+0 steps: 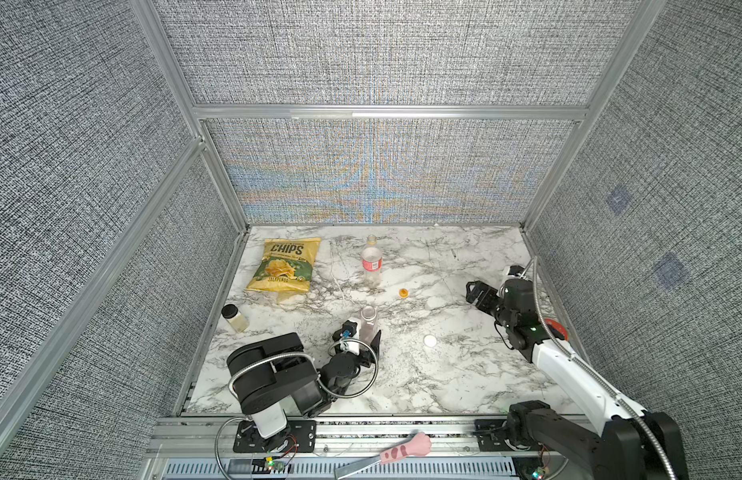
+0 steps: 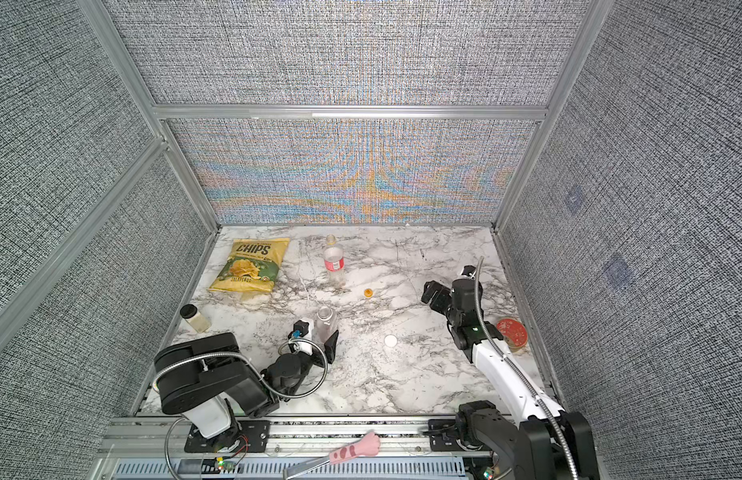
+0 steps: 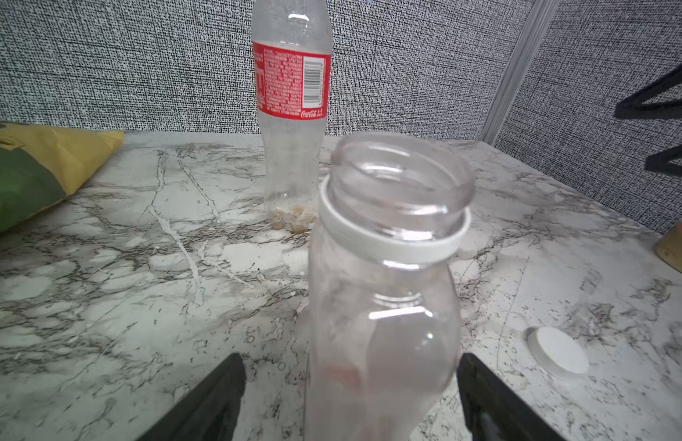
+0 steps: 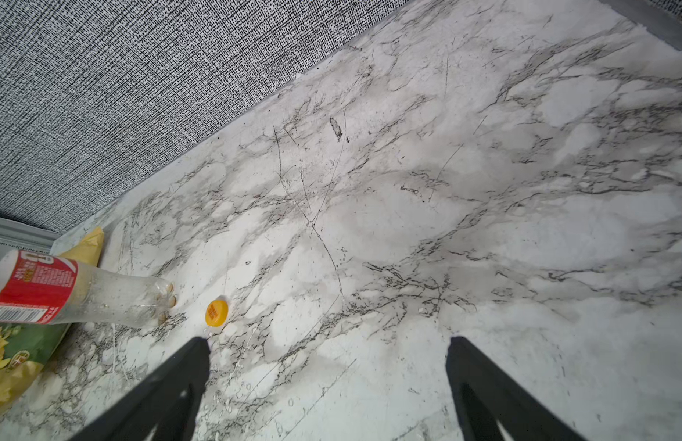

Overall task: Screw on the bottle caps
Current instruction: Pick up the plastic bottle from the center of the table.

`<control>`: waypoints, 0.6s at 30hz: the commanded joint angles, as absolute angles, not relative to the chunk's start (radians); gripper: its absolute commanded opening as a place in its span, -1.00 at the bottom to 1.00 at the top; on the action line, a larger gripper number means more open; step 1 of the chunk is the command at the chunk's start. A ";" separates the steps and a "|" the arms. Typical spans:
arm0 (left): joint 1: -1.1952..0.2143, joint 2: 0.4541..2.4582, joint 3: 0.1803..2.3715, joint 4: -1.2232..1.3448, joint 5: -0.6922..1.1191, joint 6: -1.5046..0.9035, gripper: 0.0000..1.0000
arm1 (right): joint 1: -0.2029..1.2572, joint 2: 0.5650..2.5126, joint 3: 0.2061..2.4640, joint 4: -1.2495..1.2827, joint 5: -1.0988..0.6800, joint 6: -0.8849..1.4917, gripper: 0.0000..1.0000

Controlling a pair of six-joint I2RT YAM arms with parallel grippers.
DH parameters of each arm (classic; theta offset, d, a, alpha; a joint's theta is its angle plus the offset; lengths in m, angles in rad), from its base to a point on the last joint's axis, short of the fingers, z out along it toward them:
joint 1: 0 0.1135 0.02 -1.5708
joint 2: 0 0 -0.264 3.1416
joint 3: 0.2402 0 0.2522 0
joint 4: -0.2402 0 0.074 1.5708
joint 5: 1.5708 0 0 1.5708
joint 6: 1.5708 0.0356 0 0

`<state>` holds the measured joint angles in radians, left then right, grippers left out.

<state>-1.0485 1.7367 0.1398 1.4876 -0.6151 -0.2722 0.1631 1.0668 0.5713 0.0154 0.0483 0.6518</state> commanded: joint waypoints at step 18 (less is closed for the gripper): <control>-1.038 1.858 0.202 1.628 -0.632 -0.215 0.48 | 0.198 1.096 0.557 0.062 0.051 0.630 0.98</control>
